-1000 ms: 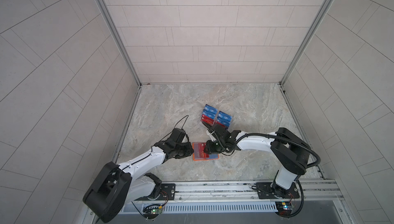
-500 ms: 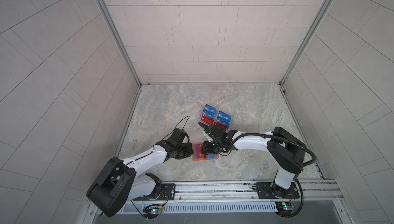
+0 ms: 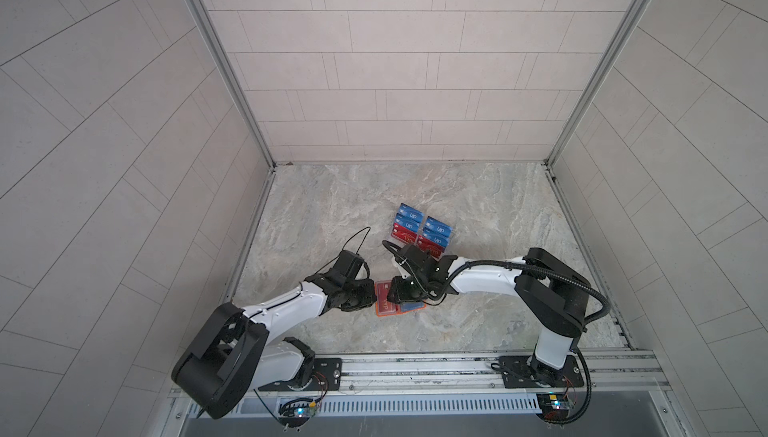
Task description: Put the credit cards into the card holder
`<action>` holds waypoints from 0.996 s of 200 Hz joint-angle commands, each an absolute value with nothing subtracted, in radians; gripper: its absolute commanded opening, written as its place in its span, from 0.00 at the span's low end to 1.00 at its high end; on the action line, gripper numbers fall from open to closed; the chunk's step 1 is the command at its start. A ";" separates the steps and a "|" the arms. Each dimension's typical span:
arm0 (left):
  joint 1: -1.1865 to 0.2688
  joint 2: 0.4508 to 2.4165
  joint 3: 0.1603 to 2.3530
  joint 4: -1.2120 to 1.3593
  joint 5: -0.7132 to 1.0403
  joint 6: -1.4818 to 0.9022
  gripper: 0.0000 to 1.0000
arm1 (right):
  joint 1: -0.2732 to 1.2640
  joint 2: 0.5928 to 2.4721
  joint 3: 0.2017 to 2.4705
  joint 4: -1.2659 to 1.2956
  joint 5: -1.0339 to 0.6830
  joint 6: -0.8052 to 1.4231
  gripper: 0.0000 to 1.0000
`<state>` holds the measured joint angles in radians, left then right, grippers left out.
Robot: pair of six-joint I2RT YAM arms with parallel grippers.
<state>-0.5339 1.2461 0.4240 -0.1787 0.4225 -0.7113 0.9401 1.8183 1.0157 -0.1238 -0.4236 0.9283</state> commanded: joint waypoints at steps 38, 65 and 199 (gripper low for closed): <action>-0.509 1.249 0.478 -0.239 0.418 -0.659 0.13 | 0.948 1.757 1.023 -0.229 -0.337 0.895 0.37; -0.509 1.236 0.503 -0.274 0.415 -0.655 0.19 | 0.949 1.682 1.004 -0.287 -0.285 0.871 0.41; -0.767 1.144 0.550 -0.229 0.328 -0.916 0.27 | 0.794 1.664 0.960 -0.398 -0.310 0.664 0.18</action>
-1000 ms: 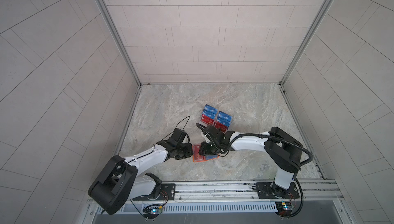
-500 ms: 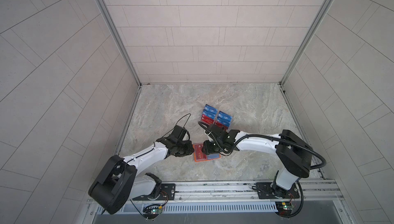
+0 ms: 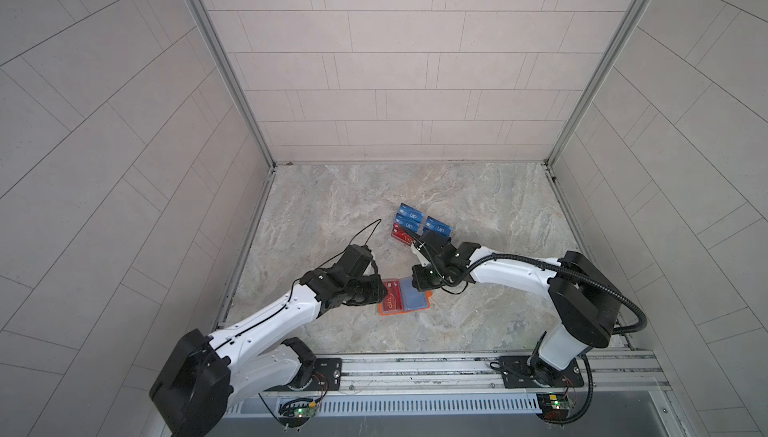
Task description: Put the credit cards into the card holder
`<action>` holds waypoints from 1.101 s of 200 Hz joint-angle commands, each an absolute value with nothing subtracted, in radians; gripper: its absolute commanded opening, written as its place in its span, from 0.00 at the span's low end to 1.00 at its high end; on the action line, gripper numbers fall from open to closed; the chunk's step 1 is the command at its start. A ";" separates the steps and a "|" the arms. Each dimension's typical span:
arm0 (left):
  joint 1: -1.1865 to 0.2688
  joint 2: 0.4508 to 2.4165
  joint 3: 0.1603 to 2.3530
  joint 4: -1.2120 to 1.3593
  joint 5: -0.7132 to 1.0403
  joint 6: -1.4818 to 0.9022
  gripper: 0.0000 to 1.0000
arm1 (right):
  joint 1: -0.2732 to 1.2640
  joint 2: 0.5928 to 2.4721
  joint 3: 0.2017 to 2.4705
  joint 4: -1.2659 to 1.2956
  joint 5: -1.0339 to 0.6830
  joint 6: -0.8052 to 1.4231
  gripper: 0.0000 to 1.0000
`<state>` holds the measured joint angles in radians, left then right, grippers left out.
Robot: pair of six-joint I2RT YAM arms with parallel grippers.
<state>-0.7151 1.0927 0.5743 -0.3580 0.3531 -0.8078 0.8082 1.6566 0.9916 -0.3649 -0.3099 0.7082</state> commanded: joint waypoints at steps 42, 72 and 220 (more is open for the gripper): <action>-0.791 1.238 0.556 -0.177 0.312 -0.903 0.26 | 0.792 1.680 0.929 -0.391 -0.311 0.659 0.18; -0.775 1.264 0.556 -0.217 0.294 -0.845 0.26 | 0.792 1.690 0.905 -0.390 -0.304 0.664 0.18; -0.631 1.320 0.519 -0.238 0.372 -0.675 0.26 | 0.847 1.641 0.835 -0.326 -0.344 0.801 0.18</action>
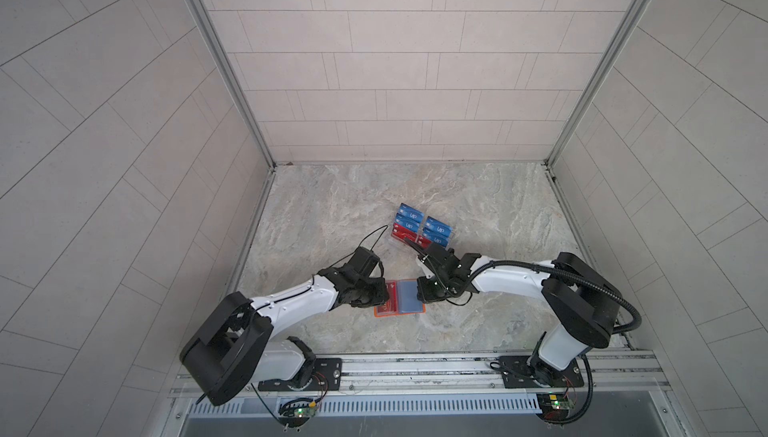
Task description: Put the credit cards into the card holder
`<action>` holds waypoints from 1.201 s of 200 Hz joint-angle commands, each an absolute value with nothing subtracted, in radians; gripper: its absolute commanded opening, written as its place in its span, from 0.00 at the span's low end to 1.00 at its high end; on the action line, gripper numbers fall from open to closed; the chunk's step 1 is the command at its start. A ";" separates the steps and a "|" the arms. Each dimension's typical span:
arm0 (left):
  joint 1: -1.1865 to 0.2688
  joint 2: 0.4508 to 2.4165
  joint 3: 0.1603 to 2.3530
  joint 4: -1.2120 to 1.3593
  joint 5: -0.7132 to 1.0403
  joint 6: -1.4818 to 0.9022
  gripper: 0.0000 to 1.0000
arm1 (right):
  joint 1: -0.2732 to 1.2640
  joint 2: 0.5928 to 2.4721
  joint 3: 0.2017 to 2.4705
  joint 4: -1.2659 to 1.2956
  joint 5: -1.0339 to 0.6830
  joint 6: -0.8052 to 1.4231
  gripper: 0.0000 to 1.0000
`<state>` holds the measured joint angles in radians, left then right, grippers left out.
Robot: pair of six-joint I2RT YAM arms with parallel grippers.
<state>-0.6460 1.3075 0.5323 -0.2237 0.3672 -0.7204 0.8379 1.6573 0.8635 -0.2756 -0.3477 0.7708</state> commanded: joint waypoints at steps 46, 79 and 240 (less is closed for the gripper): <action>-0.624 1.332 0.539 -0.256 0.402 -0.658 0.27 | 0.847 1.607 0.863 -0.382 -0.310 0.785 0.18; -0.623 1.264 0.584 -0.302 0.437 -0.689 0.36 | 0.847 1.591 0.916 -0.419 -0.295 0.752 0.18; -0.673 1.451 0.569 0.040 0.531 -0.870 0.35 | 0.848 1.687 0.904 -0.277 -0.340 0.764 0.18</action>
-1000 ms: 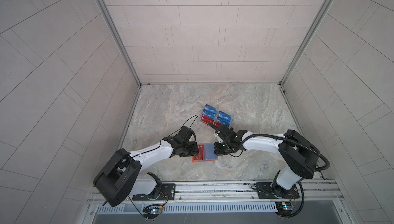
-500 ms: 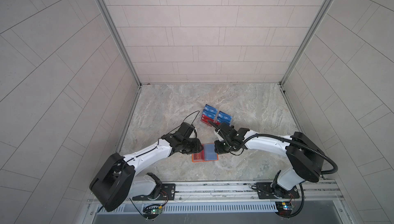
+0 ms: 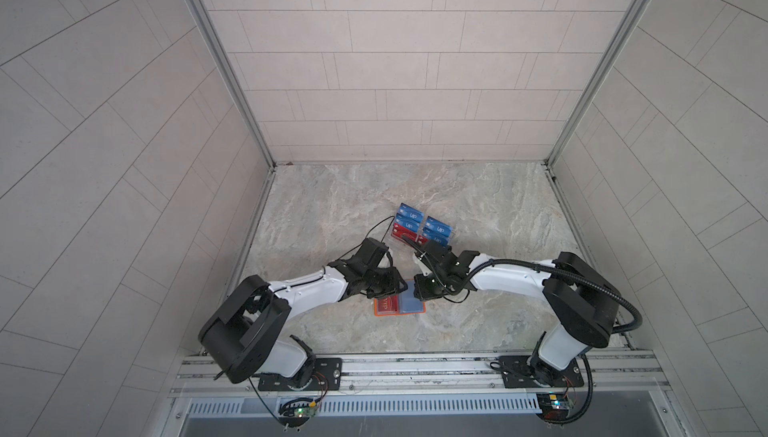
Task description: Put the credit cards into the card holder
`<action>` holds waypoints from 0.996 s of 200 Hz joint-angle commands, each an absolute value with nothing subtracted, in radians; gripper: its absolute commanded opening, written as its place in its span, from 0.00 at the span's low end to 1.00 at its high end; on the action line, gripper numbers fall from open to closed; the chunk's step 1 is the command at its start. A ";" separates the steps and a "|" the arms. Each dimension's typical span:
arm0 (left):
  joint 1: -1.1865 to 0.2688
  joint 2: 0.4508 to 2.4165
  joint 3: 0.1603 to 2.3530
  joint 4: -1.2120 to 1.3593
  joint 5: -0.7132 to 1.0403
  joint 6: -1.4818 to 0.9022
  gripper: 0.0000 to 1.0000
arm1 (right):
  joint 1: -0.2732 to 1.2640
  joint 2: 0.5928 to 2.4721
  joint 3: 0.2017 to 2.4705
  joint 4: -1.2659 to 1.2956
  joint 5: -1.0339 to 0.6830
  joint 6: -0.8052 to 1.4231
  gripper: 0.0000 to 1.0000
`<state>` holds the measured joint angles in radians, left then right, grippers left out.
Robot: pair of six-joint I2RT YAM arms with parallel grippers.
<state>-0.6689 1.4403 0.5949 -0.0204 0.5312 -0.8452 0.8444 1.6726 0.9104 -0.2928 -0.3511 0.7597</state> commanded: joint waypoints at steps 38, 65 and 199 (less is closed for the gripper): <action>-0.673 1.468 0.563 0.037 0.506 -0.862 0.35 | 0.848 1.693 0.891 -0.281 -0.330 0.764 0.18; -0.673 1.486 0.557 0.054 0.515 -0.863 0.35 | 0.847 1.695 0.887 -0.281 -0.330 0.765 0.18; -0.672 1.534 0.492 0.242 0.594 -0.945 0.36 | 0.847 1.698 0.887 -0.285 -0.332 0.767 0.17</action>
<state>-0.6693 1.5188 0.5236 0.1936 0.5735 -0.9100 0.8444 1.6833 0.9028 -0.2646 -0.3511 0.7601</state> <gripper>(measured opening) 0.357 0.174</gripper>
